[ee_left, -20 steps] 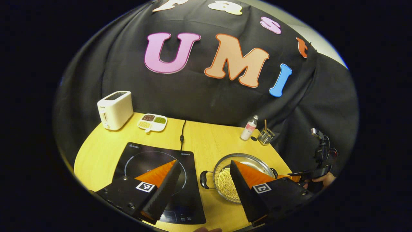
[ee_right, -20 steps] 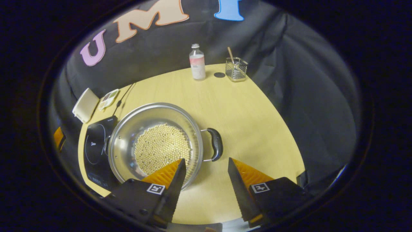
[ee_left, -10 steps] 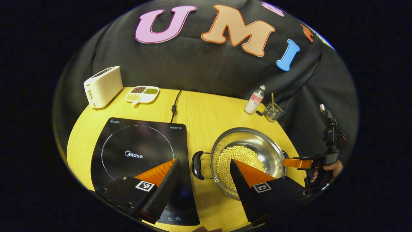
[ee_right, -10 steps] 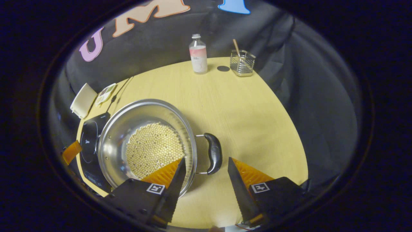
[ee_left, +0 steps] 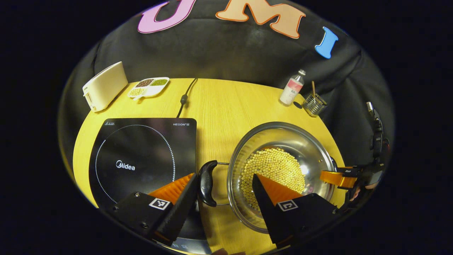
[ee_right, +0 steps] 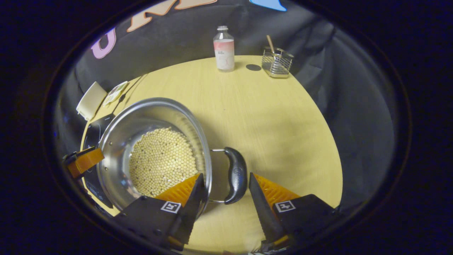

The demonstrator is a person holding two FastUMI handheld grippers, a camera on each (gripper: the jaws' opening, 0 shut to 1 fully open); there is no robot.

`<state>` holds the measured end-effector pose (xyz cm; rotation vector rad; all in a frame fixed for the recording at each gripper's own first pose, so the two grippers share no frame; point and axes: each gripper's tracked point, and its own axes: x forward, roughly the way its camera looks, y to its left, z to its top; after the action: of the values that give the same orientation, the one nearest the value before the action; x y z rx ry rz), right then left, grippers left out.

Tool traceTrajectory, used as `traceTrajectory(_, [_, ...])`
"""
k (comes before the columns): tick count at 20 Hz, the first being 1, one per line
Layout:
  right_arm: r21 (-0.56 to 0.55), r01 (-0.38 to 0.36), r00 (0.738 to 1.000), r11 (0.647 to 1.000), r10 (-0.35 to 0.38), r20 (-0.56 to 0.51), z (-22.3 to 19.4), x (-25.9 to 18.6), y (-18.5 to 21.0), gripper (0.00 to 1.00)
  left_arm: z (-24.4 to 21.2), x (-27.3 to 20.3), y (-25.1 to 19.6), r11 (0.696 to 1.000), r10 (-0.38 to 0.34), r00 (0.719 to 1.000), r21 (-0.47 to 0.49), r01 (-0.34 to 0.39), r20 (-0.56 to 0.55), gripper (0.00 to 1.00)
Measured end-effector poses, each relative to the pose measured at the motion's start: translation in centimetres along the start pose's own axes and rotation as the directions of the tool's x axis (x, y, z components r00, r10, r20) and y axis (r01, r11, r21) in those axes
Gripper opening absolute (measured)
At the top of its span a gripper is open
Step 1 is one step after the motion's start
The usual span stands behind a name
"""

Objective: First push the handle of the pot to place it horizontally, then grasp the pot with both hands and set it on the induction cooktop.

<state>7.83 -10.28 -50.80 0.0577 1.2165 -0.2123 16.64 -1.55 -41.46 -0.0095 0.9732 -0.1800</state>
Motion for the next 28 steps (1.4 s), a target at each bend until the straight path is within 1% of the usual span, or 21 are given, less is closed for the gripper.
traceTrajectory(1, [0.012,-0.009,1.0,1.0,0.009,-0.007,0.1,0.1,-0.2,0.82,-0.2,0.3,-0.1,1.0,0.0,1.0,-0.006,0.0,-0.007,0.95])
traceTrajectory(2, [0.024,-0.012,1.0,1.0,0.013,-0.009,0.2,0.4,-0.5,0.82,-0.4,0.4,-0.4,1.0,-0.003,1.0,-0.013,0.003,-0.016,0.95])
traceTrajectory(6, [0.054,-0.018,1.0,0.998,0.019,-0.023,0.5,1.3,-1.8,0.83,-0.8,1.6,-1.7,1.0,0.004,0.999,-0.023,-0.005,-0.033,0.95])
traceTrajectory(8, [0.061,-0.029,0.999,0.998,0.031,-0.03,0.5,1.7,-1.5,0.82,-1.2,2.6,-2.0,1.0,0.017,0.998,-0.012,-0.018,-0.053,0.95])
traceTrajectory(9, [0.062,-0.052,0.998,0.997,0.054,-0.034,0.9,1.4,-1.4,0.75,-1.7,3.3,-1.8,1.0,0.029,0.997,-0.004,-0.03,-0.076,0.94])
traceTrajectory(11, [0.044,-0.044,0.998,0.998,0.046,-0.033,0.9,1.8,-1.5,0.6,-2.3,4.4,-1.3,0.998,0.057,0.991,0.017,-0.056,-0.117,0.92])
traceTrajectory(12, [0.044,-0.05,0.998,0.998,0.051,-0.032,1.0,1.8,-1.5,0.6,-2.5,4.8,-0.8,0.997,0.073,0.989,0.03,-0.07,-0.129,0.88])
traceTrajectory(13, [0.047,-0.052,0.998,0.998,0.054,-0.036,1.2,1.4,-1.5,0.6,-2.9,4.9,-0.4,0.997,0.078,0.985,0.039,-0.072,-0.155,0.9])
traceTrajectory(14, [0.05,-0.059,0.998,0.997,0.061,-0.033,1.1,2.0,-1.5,0.55,-2.4,4.9,-0.4,0.997,0.068,0.989,0.034,-0.064,-0.129,0.76])
traceTrajectory(15, [0.052,-0.056,0.998,0.997,0.057,-0.032,1.3,1.6,-1.6,0.62,-2.3,5.4,-0.5,0.998,0.062,0.989,0.03,-0.059,-0.133,0.75])
traceTrajectory(16, [0.049,-0.052,0.998,0.997,0.054,-0.031,1.3,2.0,-1.4,0.51,-2.4,4.9,-0.6,0.998,0.064,0.987,0.031,-0.06,-0.149,0.72])
traceTrajectory(18, [0.053,-0.05,0.998,0.997,0.052,-0.034,1.3,2.0,-1.4,0.51,-2.5,5.0,-0.6,0.998,0.062,0.986,0.016,-0.06,-0.153,0.7])
traceTrajectory(19, [0.059,-0.057,0.997,0.997,0.059,-0.04,1.2,2.4,-1.3,0.47,-2.9,4.8,-0.7,0.998,0.06,0.985,-0.007,-0.062,-0.163,0.71])
traceTrajectory(20, [0.054,-0.063,0.997,0.997,0.065,-0.036,1.3,1.8,-1.4,0.44,-3.1,4.5,-0.8,0.998,0.057,0.985,-0.024,-0.061,-0.165,0.68])
traceTrajectory(21, [0.047,-0.067,0.997,0.997,0.069,-0.041,1.2,1.7,-1.4,0.44,-3.2,4.1,-0.8,0.997,0.058,0.984,-0.033,-0.065,-0.166,0.68])
traceTrajectory(22, [0.052,-0.07,0.996,0.996,0.072,-0.046,1.0,1.4,-1.5,0.51,-3.2,3.6,-0.8,0.997,0.064,0.984,-0.031,-0.07,-0.168,0.67])
traceTrajectory(23, [0.058,-0.074,0.996,0.996,0.077,-0.048,1.0,0.9,-1.4,0.51,-3.0,3.0,-1.0,0.997,0.068,0.985,-0.02,-0.072,-0.161,0.67])
traceTrajectory(24, [0.061,-0.084,0.995,0.995,0.086,-0.039,1.1,0.4,-1.2,0.44,-2.6,2.4,-0.9,0.997,0.074,0.987,-0.008,-0.076,-0.144,0.67])
traceTrajectory(25, [0.058,-0.094,0.995,0.994,0.096,-0.031,1.4,0.0,-0.9,0.51,-2.0,1.8,-0.9,0.997,0.079,0.989,0.0,-0.08,-0.125,0.67])
traceTrajectory(27, [0.056,-0.111,0.994,0.992,0.112,-0.018,1.7,-1.1,-0.3,0.51,-1.6,0.3,-0.5,0.996,0.091,0.989,-0.003,-0.092,-0.118,0.68])
traceTrajectory(28, [0.056,-0.119,0.993,0.991,0.12,-0.017,1.7,-1.7,0.1,0.43,-1.2,-0.4,-0.2,0.995,0.098,0.989,-0.004,-0.099,-0.11,0.66])
